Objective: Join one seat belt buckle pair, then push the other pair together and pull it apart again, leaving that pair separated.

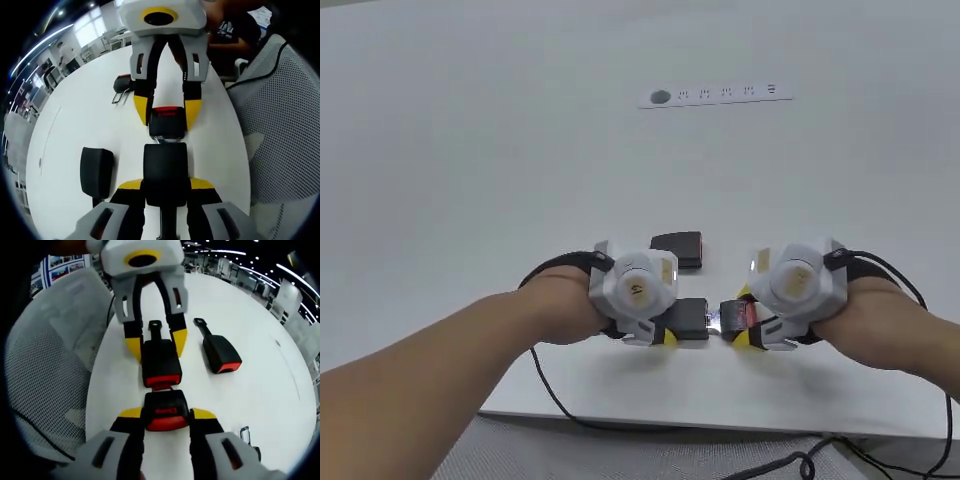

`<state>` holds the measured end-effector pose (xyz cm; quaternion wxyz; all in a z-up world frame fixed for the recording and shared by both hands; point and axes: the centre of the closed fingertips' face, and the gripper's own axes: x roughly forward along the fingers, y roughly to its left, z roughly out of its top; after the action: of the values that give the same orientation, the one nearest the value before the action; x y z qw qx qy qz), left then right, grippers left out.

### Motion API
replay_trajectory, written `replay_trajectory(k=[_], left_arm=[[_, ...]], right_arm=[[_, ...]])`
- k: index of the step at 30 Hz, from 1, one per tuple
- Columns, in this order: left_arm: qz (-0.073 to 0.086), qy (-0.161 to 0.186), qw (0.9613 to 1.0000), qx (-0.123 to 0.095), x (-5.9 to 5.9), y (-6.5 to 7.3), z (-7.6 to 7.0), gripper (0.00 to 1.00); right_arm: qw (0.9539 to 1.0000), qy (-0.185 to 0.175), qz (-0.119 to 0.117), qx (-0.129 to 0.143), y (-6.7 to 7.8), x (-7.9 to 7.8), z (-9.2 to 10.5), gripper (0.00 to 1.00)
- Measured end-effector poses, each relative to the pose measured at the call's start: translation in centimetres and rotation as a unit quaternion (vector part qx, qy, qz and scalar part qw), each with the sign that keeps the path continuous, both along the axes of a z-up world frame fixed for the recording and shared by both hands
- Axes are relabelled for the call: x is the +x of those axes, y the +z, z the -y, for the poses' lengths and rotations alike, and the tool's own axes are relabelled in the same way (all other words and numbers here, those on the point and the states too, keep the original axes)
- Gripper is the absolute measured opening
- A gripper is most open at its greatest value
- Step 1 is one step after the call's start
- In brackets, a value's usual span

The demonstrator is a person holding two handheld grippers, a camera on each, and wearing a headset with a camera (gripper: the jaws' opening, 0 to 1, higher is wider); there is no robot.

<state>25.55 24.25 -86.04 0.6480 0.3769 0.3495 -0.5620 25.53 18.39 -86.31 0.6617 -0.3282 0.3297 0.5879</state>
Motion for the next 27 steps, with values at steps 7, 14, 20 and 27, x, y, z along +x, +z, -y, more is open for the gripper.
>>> replay_trajectory(k=[7,14,20,27], left_arm=[[0.001,-0.002,0.9999,0.011,0.14,-0.08,0.02,0.32],[-0.002,-0.003,1.0000,0.009,0.02,-0.22,-0.14,0.32],[-0.004,0.001,1.0000,-0.009,0.10,-0.23,-0.21,0.32],[0.003,0.006,0.9998,-0.018,0.10,-0.08,-0.32,0.31]], right_arm=[[0.9999,-0.007,-0.004,0.007,0.04,0.10,-0.83,0.33],[0.9999,-0.008,-0.003,0.007,-0.02,-0.06,-0.67,0.33],[1.0000,0.003,0.003,-0.005,0.00,-0.18,-0.29,0.33],[1.0000,0.006,0.003,-0.002,0.07,-0.26,-0.09,0.33]])
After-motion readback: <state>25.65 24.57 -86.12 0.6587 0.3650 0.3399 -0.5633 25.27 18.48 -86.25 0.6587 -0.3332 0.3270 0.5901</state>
